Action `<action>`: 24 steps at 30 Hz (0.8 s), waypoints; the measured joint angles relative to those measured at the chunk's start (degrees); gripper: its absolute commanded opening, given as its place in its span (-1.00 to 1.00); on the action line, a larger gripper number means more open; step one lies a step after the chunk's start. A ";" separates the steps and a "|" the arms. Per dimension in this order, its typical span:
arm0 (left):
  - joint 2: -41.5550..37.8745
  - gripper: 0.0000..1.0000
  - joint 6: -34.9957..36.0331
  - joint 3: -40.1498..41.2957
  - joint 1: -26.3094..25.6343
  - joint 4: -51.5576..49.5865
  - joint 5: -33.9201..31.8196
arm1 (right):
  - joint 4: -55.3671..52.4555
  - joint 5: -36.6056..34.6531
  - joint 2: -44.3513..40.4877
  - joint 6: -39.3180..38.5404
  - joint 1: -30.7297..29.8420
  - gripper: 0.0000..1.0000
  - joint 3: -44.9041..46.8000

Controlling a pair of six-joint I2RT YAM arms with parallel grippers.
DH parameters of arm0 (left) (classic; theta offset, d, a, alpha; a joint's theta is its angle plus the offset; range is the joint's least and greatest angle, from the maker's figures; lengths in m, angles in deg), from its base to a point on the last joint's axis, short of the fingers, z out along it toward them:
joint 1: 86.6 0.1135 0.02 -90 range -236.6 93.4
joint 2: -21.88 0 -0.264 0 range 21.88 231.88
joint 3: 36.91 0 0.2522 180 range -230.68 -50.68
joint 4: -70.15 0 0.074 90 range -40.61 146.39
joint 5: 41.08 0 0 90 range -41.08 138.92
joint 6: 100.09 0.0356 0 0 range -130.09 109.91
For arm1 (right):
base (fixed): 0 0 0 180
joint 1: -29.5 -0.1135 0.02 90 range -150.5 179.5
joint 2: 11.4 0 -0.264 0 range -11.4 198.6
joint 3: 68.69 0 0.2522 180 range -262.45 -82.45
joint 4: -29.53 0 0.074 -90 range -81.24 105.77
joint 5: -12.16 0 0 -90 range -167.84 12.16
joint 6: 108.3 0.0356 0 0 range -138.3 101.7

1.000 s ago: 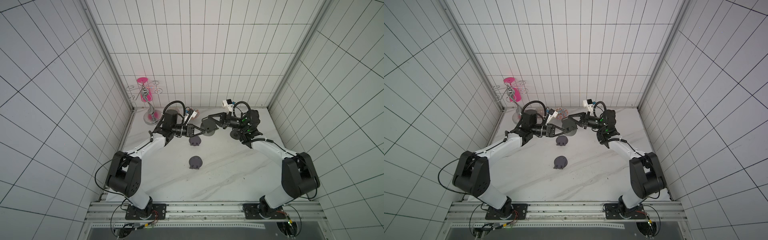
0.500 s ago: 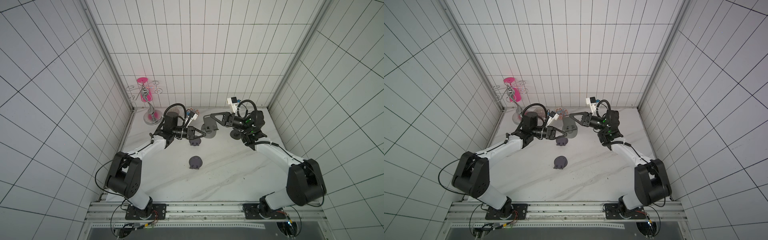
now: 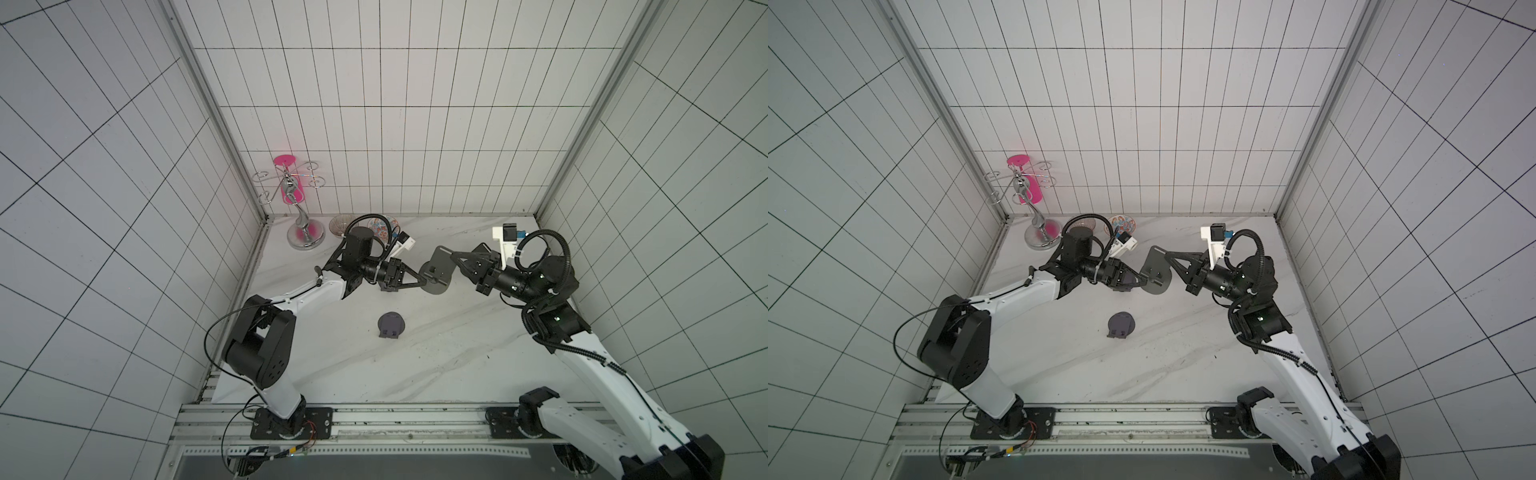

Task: Open the phone stand

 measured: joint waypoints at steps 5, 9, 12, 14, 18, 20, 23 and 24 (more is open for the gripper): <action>0.44 -1.00 0.31 0.02 -0.17 -1.84 -1.81 | -0.79 1.11 1.64 -1.90 1.18 -1.00 -0.13; 1.55 -1.00 0.66 -0.07 -0.07 -2.60 -3.19 | -2.03 3.17 4.74 -3.08 1.95 -0.62 -1.70; 2.82 -1.00 -0.66 -0.22 0.59 -1.73 -3.89 | -2.69 3.17 6.62 -4.26 2.91 -0.06 -3.50; 4.20 -1.00 -2.69 -0.22 1.09 -0.76 -4.85 | -1.57 3.52 6.88 -4.24 3.52 0.04 -4.33; 7.32 -1.00 -7.13 -0.15 1.88 2.58 -6.12 | 2.10 5.16 7.08 -3.34 3.67 0.13 -5.95; 8.02 -1.00 -9.35 0.02 2.05 5.16 -6.25 | 2.75 5.66 7.65 -2.97 3.72 0.35 -6.10; 8.44 -1.00 -13.09 0.48 2.25 10.62 -6.23 | 2.19 5.57 8.83 -2.19 4.92 0.38 -6.08; 8.50 -1.00 -14.64 0.81 2.25 13.14 -6.14 | 1.77 5.38 9.03 -2.05 5.92 0.39 -5.99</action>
